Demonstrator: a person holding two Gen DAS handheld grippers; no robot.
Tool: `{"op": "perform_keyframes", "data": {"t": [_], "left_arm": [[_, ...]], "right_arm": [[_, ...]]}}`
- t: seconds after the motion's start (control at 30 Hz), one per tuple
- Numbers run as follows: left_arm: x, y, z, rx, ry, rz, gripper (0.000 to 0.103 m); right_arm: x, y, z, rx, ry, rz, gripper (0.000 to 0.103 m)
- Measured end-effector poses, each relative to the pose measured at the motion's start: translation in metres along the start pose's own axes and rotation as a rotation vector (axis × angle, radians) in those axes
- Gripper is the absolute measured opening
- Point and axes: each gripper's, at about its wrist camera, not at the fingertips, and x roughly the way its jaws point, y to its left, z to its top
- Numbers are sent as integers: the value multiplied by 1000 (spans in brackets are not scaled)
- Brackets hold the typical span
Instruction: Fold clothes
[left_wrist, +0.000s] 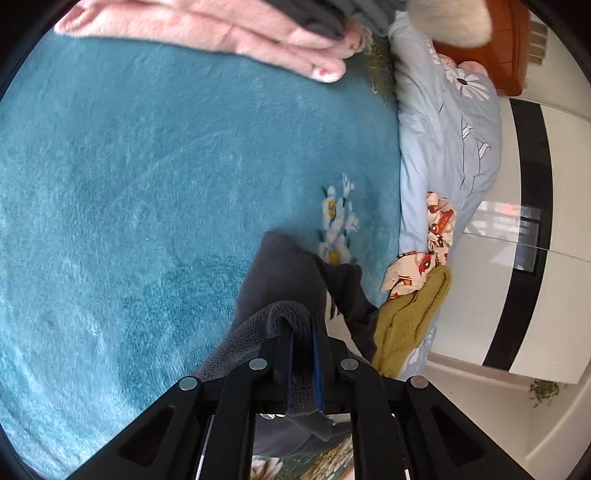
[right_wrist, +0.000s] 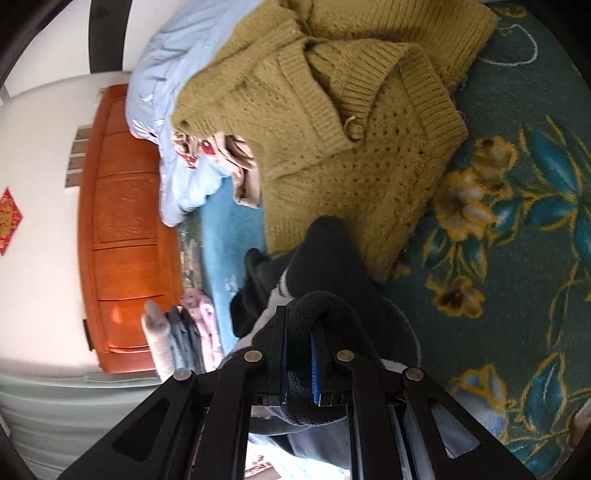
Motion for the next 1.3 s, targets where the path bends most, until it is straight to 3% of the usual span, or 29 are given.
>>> {"op": "perform_keyframes", "data": {"t": [0.13,0.23,0.27,0.3,0.53,0.57,0.67,0.77,0.83,0.93,1.0,1.03,1.1,1.17,1.27,1.3], "left_arm": [[2,1,-1,30,20,-35,20],[1,2,-4,46,59,-54,51],[2,3,-6,49,74,-52,61],[3,3,-7,52,88,-51,62],[15,4,-16,72,183,-17,60],[15,2,-16,75,177,-20,57],[14,-5,-11,71,140,-49,28],[8,-10,-2,39,57,-110,27],[3,-11,6,11,-3,-145,28],[-2,-13,13,18,2,-147,31],[-8,-13,13,62,-9,-119,35],[-13,-12,12,89,-20,-103,39],[-19,-10,12,127,-32,-73,50],[-21,-6,9,174,-48,2,52],[-8,1,0,248,-27,152,53],[-1,2,-4,276,-12,192,53]], "right_arm": [[3,6,-1,-45,16,-37,12],[0,13,-5,-89,31,-42,24],[-2,14,-7,-96,32,-37,33],[-4,15,-9,-103,34,-32,38],[2,16,-14,-93,76,-29,39],[4,17,-15,-86,88,-25,38],[7,21,-13,-58,97,32,19],[1,22,-4,17,44,141,18],[2,13,4,101,-2,164,19],[11,0,6,174,-25,136,23],[15,-6,4,201,-36,146,44],[11,-4,4,193,-47,161,49],[4,-2,3,169,-61,179,52],[-8,6,6,106,-77,154,52],[-23,18,6,-28,-129,10,52],[-22,20,5,-83,-132,-93,52]]}}
